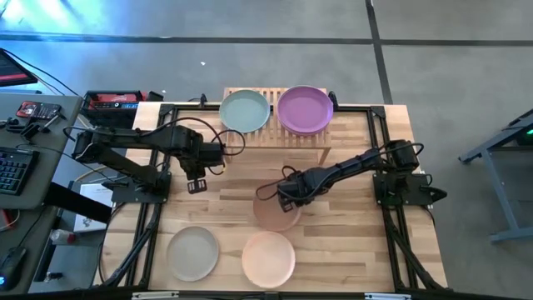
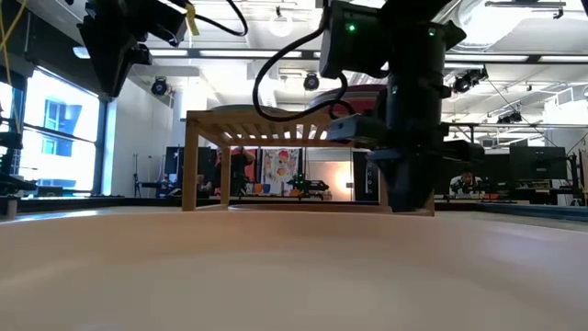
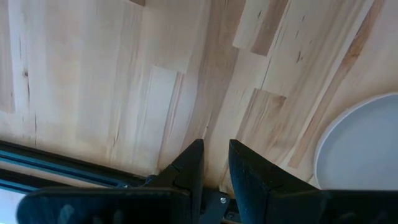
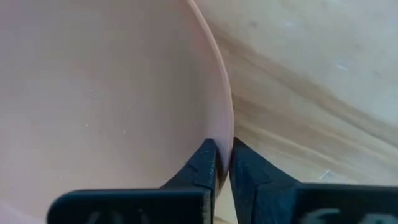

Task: Place and stack plates onto a shelf
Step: Stack the brown plate on top of the blue plate on the shelf

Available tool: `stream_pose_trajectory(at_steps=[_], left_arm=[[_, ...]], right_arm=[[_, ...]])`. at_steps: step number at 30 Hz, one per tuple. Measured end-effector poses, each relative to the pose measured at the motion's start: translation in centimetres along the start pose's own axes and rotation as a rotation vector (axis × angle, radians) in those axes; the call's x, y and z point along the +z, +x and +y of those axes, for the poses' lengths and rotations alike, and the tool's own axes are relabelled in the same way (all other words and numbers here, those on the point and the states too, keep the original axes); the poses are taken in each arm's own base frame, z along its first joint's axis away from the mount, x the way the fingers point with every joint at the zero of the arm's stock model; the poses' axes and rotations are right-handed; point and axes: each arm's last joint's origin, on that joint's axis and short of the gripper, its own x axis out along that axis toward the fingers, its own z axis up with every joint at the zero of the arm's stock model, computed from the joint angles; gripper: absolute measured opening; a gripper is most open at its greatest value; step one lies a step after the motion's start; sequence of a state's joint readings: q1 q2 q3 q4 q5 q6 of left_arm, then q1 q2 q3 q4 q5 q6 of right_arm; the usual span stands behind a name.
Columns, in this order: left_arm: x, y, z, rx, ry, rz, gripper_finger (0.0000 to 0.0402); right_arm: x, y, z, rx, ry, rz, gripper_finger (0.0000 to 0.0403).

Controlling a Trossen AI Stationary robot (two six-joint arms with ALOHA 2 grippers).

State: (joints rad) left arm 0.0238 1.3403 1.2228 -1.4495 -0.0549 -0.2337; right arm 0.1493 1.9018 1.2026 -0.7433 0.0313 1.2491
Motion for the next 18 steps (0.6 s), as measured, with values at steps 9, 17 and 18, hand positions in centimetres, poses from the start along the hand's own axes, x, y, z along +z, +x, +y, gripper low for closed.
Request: stream_pose_trajectory(at_steps=[9,17,18], left_arm=[[0.0,0.0,0.0,0.0,0.0,0.0,0.0065],[0.0,0.0,0.0,0.0,0.0,0.0,0.0065],[0.0,0.0,0.0,0.0,0.0,0.0,0.0065]], right_arm=[[0.0,-0.1,0.0,0.002,0.009,-0.006,0.0002],[0.3,-2.6,-0.2,0.045,0.04,-0.114,0.0],[0.3,-3.0,-0.3,0.056,0.042,-0.132,0.0]])
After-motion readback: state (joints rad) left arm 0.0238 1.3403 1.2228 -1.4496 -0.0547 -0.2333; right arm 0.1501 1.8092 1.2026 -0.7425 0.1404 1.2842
